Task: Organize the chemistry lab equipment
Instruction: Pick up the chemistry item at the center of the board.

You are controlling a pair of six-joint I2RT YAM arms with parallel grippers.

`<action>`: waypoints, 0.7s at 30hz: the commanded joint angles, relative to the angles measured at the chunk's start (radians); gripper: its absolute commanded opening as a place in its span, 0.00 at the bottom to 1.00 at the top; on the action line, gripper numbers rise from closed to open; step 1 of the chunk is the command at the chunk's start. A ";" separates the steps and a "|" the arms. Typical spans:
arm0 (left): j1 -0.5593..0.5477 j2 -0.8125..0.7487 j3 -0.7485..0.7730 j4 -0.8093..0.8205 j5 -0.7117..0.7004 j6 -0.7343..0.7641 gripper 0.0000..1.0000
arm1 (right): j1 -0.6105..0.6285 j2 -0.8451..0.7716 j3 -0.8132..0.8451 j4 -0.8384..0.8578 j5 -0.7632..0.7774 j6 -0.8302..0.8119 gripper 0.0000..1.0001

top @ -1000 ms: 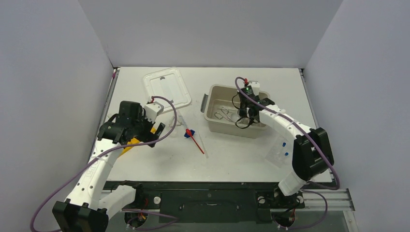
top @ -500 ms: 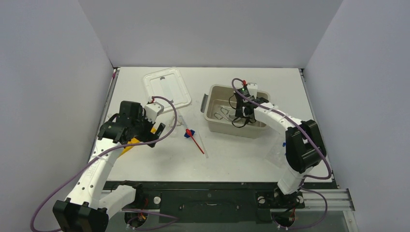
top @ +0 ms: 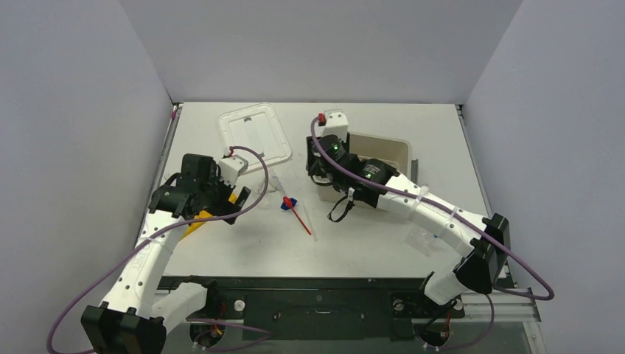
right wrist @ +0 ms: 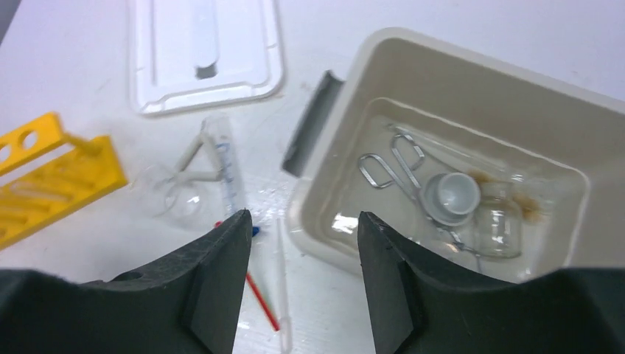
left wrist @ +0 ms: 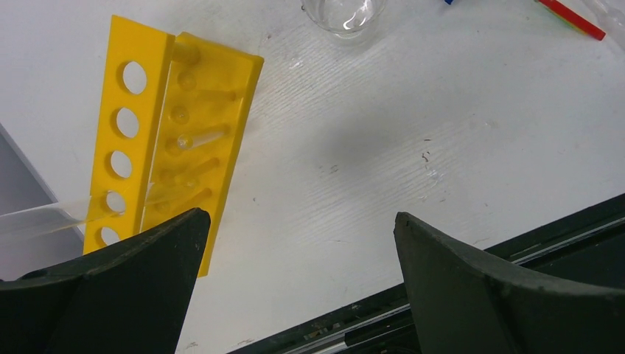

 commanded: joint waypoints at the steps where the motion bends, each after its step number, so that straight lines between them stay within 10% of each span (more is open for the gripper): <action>1: 0.040 0.014 0.010 0.034 -0.019 -0.029 0.96 | 0.100 0.135 0.082 -0.009 -0.034 -0.053 0.51; 21: 0.203 0.030 0.070 -0.030 0.040 -0.008 0.97 | 0.062 0.705 0.429 -0.065 -0.237 -0.041 0.48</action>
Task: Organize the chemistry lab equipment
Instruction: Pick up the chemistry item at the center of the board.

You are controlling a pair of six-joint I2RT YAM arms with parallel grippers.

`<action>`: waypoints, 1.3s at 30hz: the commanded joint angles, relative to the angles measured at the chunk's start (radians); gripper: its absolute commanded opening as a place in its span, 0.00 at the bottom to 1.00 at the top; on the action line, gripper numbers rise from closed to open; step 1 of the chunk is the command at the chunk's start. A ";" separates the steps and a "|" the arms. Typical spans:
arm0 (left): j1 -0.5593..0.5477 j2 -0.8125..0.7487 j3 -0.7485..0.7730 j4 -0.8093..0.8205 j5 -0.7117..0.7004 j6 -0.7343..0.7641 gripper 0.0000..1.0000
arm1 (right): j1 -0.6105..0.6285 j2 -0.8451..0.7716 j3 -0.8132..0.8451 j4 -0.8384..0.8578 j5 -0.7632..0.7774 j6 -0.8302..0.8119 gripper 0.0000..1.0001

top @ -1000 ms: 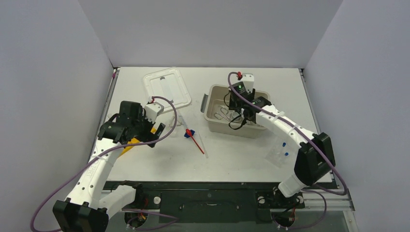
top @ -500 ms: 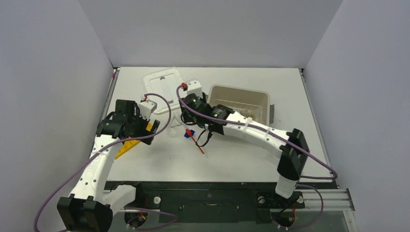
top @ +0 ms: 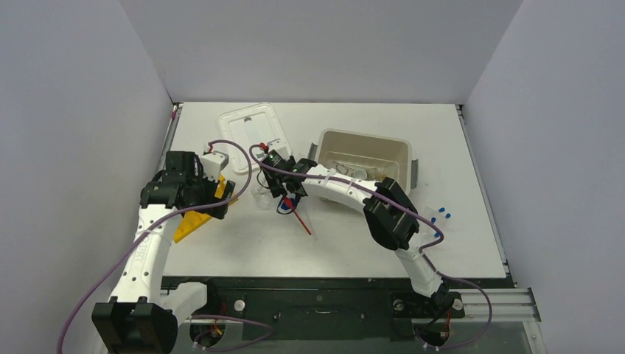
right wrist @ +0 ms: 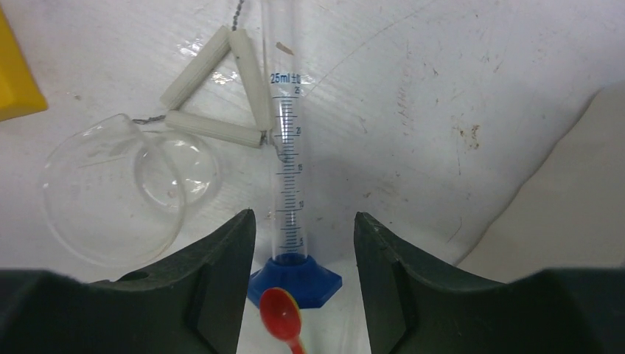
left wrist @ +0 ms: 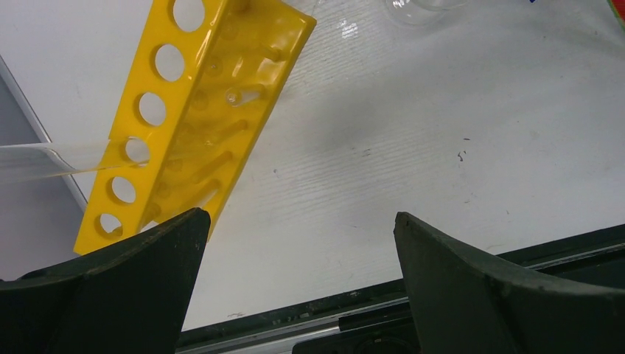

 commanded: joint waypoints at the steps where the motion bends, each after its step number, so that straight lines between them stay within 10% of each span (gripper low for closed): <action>1: 0.007 -0.015 0.069 -0.007 0.017 0.005 0.97 | -0.025 0.028 0.030 0.007 -0.020 0.009 0.48; 26: 0.009 -0.014 0.149 -0.054 0.010 0.015 0.96 | -0.028 0.122 -0.009 0.043 -0.101 0.051 0.23; 30: 0.009 -0.011 0.150 -0.055 0.014 0.013 0.96 | -0.032 0.084 -0.013 0.048 -0.092 0.052 0.00; 39: 0.009 -0.011 0.137 -0.049 0.014 0.012 0.97 | -0.071 -0.112 0.039 0.021 -0.103 0.041 0.00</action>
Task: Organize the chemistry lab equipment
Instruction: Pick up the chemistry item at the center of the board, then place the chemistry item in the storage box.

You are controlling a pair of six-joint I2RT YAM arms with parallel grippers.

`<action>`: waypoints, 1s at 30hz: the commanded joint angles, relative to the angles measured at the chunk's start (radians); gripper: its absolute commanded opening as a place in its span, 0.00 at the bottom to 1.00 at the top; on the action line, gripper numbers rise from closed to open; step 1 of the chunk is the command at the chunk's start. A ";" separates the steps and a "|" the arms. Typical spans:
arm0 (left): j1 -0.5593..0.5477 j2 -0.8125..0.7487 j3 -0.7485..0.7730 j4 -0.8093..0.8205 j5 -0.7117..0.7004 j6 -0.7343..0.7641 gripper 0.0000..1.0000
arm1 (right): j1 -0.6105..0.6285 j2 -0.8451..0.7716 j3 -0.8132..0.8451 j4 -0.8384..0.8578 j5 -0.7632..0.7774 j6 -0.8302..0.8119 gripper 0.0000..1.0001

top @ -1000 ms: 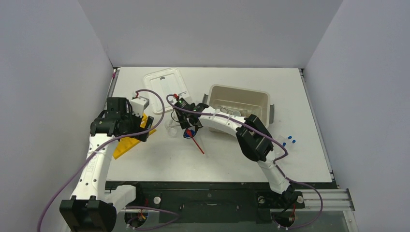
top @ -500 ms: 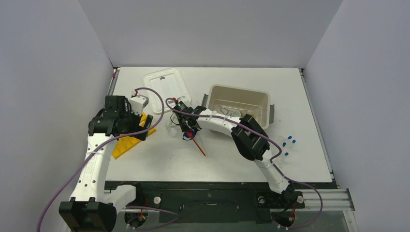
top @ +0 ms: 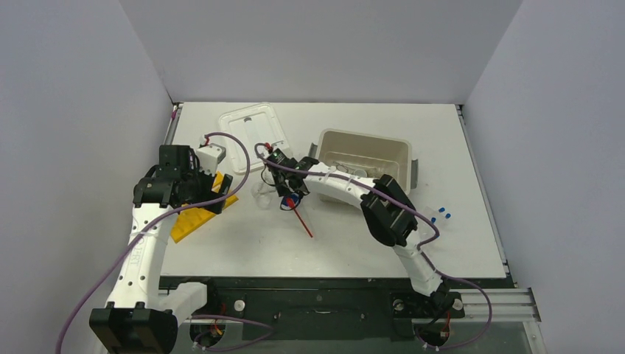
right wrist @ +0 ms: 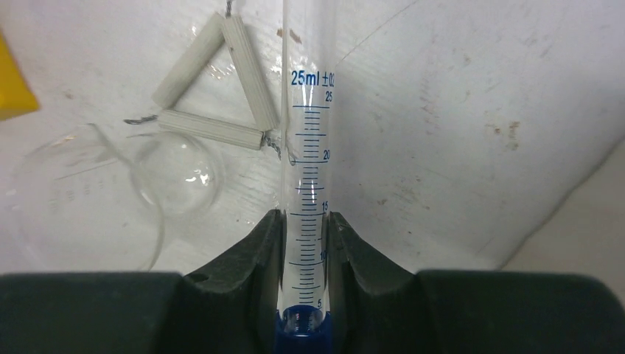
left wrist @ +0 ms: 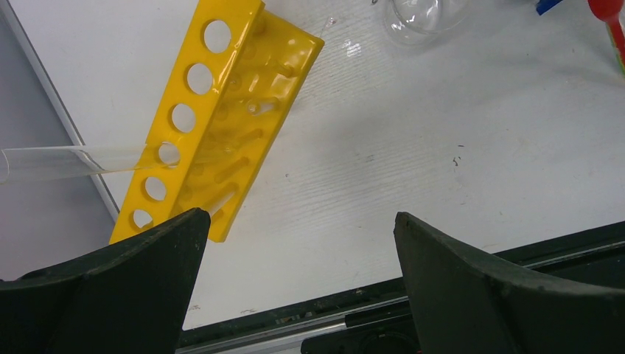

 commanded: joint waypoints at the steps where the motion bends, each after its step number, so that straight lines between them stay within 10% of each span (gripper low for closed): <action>1: 0.007 -0.010 0.029 0.011 0.009 0.002 0.97 | -0.040 -0.212 0.058 -0.003 -0.003 -0.006 0.00; 12: 0.007 -0.011 0.007 0.016 0.012 0.014 0.97 | -0.190 -0.380 0.081 -0.046 -0.031 -0.026 0.00; 30: 0.008 0.007 -0.011 0.024 0.037 0.008 0.97 | -0.425 -0.532 -0.443 0.030 0.060 -0.044 0.00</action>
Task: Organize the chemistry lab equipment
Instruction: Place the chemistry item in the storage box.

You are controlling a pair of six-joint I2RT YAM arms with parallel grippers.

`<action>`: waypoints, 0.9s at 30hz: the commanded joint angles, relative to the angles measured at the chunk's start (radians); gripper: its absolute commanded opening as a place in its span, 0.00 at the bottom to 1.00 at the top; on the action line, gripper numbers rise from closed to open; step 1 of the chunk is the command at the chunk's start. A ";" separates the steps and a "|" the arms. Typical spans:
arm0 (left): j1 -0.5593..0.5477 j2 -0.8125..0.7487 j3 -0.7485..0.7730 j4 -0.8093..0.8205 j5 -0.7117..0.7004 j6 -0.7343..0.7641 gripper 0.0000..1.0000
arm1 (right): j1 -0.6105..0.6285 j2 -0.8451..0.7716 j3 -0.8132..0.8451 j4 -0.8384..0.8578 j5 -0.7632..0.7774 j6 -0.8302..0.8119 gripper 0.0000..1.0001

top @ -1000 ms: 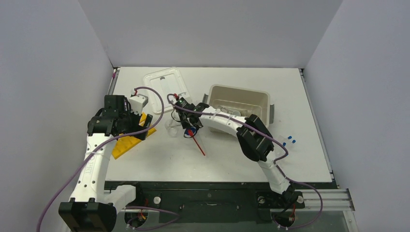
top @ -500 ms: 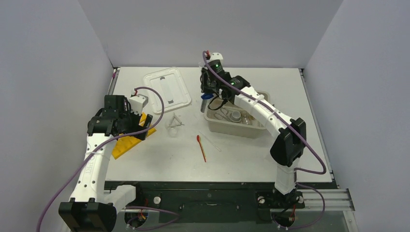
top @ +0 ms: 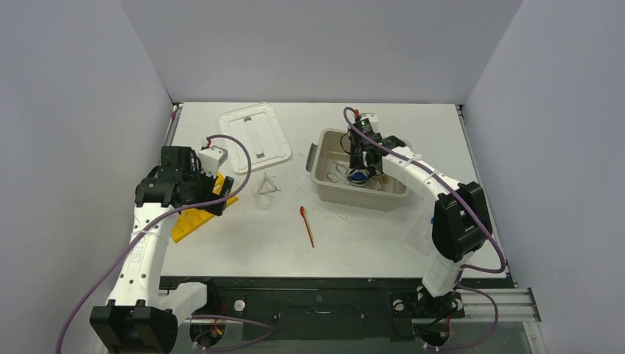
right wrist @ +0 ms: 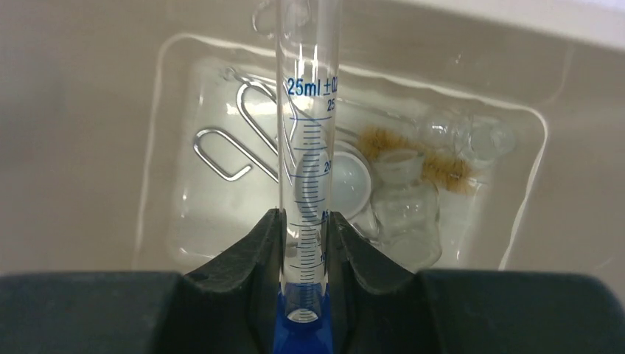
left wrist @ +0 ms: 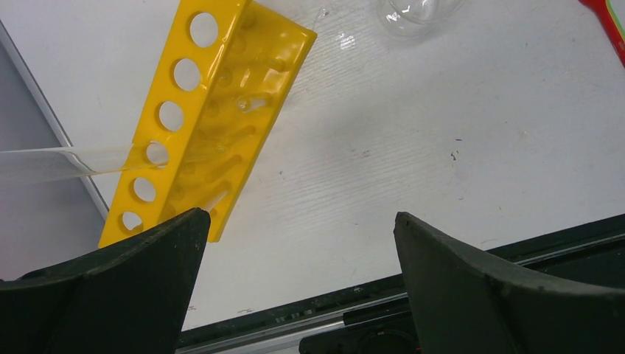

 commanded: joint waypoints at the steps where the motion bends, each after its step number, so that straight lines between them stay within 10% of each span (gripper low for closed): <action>1: 0.008 0.006 0.010 0.021 0.029 -0.002 0.97 | -0.015 0.004 -0.043 0.044 0.045 -0.014 0.00; 27: 0.008 -0.019 -0.006 0.007 0.034 0.002 0.96 | 0.038 -0.011 0.035 -0.016 0.142 -0.014 0.41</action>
